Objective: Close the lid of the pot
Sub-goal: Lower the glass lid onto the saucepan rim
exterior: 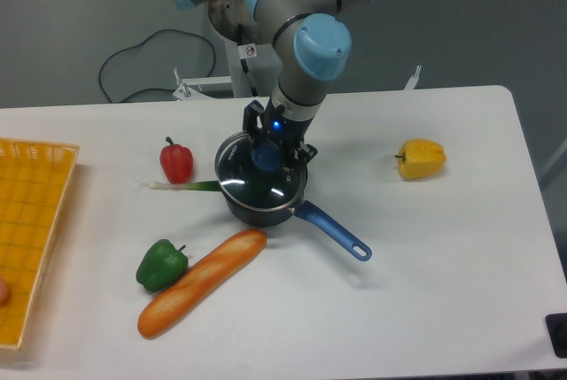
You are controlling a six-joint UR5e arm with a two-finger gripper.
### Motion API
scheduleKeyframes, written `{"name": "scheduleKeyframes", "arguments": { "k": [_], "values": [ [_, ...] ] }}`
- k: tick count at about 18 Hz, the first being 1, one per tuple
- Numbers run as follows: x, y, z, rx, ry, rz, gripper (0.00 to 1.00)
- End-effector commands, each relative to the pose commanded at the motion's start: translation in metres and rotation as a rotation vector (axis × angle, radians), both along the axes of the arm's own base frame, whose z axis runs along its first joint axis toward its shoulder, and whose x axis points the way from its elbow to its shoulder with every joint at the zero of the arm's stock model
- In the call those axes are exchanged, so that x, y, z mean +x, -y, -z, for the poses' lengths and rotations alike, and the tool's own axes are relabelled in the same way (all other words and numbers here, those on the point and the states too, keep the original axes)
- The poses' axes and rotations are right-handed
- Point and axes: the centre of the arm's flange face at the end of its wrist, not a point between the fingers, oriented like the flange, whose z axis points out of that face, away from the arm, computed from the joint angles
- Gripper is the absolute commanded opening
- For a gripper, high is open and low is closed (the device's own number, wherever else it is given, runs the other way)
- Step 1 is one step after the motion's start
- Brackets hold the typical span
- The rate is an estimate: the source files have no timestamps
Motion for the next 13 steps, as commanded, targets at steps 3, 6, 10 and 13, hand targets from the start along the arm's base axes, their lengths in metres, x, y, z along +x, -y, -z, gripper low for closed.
{"name": "scheduleKeyframes", "arguments": {
  "k": [3, 6, 10, 13],
  "values": [
    [0.0007, -0.0002, 0.0020, 0.006, -0.012, 0.002, 0.27],
    [0.0012, -0.0027, 0.0017, 0.015, -0.023, -0.001, 0.27],
    [0.0012, -0.0026, 0.0017, 0.014, -0.024, -0.001, 0.27],
    [0.0010, -0.0016, 0.0026, 0.005, -0.027, -0.002, 0.27]
  ]
}}
